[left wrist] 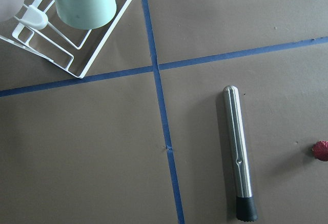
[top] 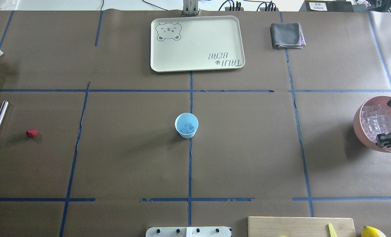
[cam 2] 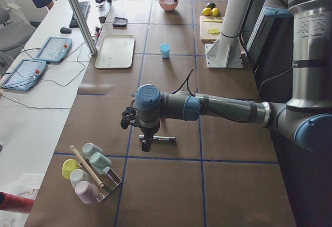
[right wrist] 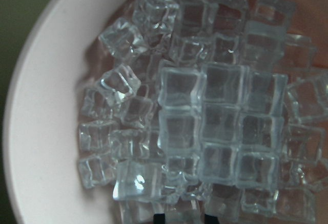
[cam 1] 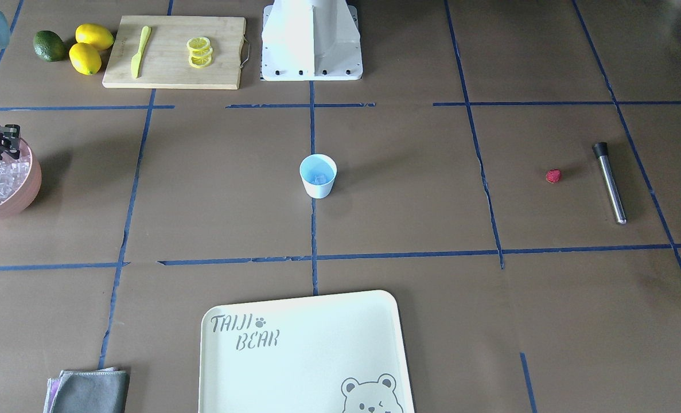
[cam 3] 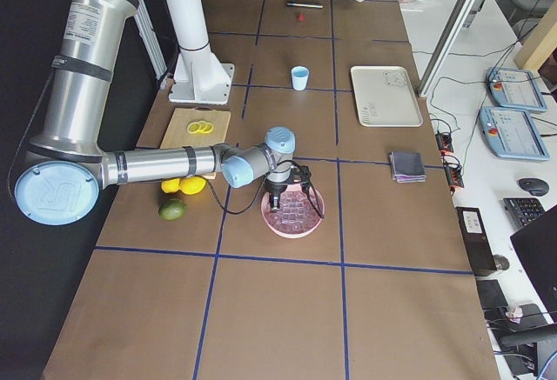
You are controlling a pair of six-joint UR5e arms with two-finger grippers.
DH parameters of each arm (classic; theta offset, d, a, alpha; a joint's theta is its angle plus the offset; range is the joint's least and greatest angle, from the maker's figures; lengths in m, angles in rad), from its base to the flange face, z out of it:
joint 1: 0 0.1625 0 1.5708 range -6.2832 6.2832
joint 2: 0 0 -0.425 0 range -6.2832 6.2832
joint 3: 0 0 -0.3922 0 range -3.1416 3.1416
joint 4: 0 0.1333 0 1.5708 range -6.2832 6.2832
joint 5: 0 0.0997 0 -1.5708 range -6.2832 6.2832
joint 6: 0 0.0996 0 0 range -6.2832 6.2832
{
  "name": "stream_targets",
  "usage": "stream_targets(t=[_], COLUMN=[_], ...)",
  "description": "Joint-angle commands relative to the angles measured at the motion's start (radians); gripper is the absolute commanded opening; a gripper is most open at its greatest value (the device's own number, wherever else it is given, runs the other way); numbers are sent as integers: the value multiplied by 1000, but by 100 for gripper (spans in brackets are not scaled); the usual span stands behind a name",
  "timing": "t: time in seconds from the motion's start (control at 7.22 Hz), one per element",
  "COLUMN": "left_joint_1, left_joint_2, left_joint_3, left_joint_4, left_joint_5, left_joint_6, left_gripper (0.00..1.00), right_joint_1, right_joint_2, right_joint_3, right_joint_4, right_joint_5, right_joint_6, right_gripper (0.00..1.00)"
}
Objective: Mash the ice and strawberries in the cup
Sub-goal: 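Grasp more ice cubes from the pink bowl with the right gripper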
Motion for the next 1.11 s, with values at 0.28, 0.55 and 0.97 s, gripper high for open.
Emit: stream_targets(t=[0.28, 0.55, 0.97], left_joint_1=[0, 0, 0], left_joint_2=[0, 0, 0], left_joint_3=[0, -5, -5], left_joint_4=[-2, -2, -2], left_joint_5=[0, 0, 0], left_joint_6=[0, 0, 0], left_gripper=[100, 100, 100], right_joint_1=[6, 15, 113], right_joint_2=[-4, -16, -24], right_joint_3=[25, 70, 115], right_joint_4=[-2, -14, -15], right_joint_5=[3, 8, 8], right_joint_6=[-2, -2, -4], right_gripper=[3, 3, 0])
